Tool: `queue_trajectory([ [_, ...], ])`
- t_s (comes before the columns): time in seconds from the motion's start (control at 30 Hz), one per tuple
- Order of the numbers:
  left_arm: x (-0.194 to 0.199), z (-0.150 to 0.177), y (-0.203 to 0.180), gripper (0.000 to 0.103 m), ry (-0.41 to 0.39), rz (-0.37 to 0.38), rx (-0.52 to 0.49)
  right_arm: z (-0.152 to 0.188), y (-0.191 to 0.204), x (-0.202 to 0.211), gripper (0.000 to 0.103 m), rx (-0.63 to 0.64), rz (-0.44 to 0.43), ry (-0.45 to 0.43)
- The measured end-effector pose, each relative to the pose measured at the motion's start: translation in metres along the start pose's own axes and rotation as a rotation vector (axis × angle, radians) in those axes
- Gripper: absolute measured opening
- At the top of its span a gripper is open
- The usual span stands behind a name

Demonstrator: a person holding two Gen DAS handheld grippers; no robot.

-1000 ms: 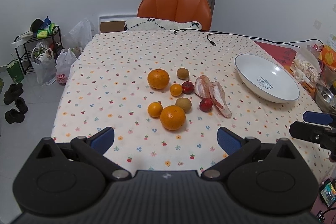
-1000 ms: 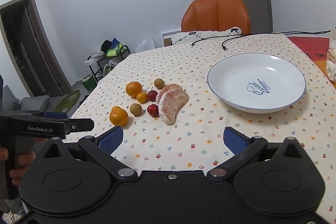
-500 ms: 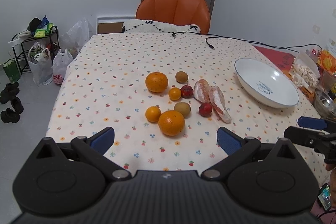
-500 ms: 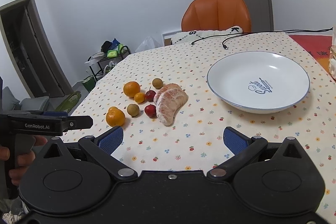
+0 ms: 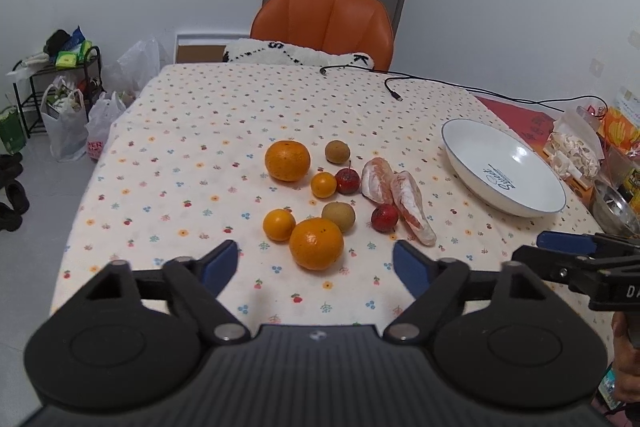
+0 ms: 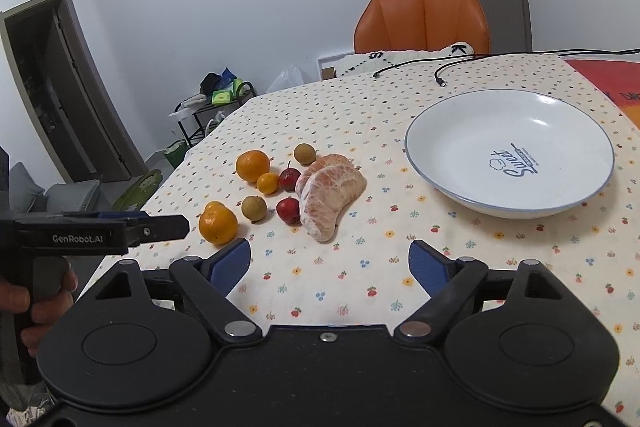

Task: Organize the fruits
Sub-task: 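Move the right tool toward a pomelo segment while the left tool approaches a large orange, then close the right tool on the pomelo segment while the left tool grasps the large orange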

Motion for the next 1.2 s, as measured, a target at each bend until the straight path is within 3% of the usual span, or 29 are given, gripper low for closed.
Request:
queue_trajectory([
  [0.47, -0.032, 0.004, 0.004, 0.056, 0.038, 0.016, 0.042, -0.004, 0.0, -0.045, 0.06, -0.024, -0.033, 0.047],
  [0.93, -0.053, 0.006, 0.003, 0.042, 0.065, 0.038, 0.06, -0.012, 0.002, -0.079, 0.055, -0.024, -0.049, 0.072],
  [1.0, -0.054, 0.005, 0.005, 0.038, 0.061, 0.035, 0.062, -0.011, 0.001, -0.083, 0.048, -0.02, -0.041, 0.078],
  [1.07, -0.054, 0.005, 0.005, 0.037, 0.06, 0.04, 0.066, -0.008, -0.001, -0.087, 0.031, -0.037, -0.055, 0.093],
  [1.2, -0.053, 0.006, 0.004, 0.037, 0.056, 0.042, 0.064, -0.007, -0.001, -0.085, 0.027, -0.038, -0.063, 0.091],
])
Point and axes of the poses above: each gripper's, at about its wrist camera, not at the fingertips, and x roughly against the way its jaws point, y to its left, z to its underside, the point moved 10 cm from there along -x, roughly the way its jaws point, and after that the axes turned 8 degrees about x, right-handed, at the moved point
